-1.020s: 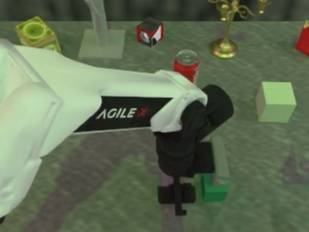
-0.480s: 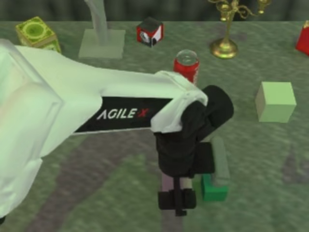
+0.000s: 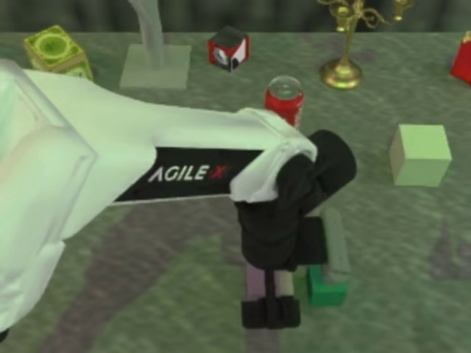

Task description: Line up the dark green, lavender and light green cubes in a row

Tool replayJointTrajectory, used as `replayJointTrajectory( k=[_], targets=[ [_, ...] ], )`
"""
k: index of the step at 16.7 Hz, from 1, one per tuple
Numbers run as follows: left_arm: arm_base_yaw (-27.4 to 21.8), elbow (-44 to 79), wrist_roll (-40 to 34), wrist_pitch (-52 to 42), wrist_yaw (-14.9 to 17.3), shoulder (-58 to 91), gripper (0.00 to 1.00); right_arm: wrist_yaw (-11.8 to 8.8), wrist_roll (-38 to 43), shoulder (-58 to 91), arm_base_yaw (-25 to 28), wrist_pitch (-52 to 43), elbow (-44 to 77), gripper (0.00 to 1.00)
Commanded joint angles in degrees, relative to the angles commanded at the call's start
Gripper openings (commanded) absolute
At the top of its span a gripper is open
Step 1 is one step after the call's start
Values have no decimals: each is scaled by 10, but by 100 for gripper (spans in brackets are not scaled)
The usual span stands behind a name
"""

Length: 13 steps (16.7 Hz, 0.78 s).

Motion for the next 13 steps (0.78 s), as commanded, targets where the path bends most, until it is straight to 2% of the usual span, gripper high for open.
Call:
replayJointTrajectory(
  k=[4,9,13],
  targets=[
    [1,20,2,-24,0,-8,100,0,0,0,0,0,0,100],
    [11,84,-1,-129,0,-41,100,0,0,0,0,0,0,100],
    [12,93,-1,-142,0,-49,100,0,0,0,0,0,0,100]
  ],
)
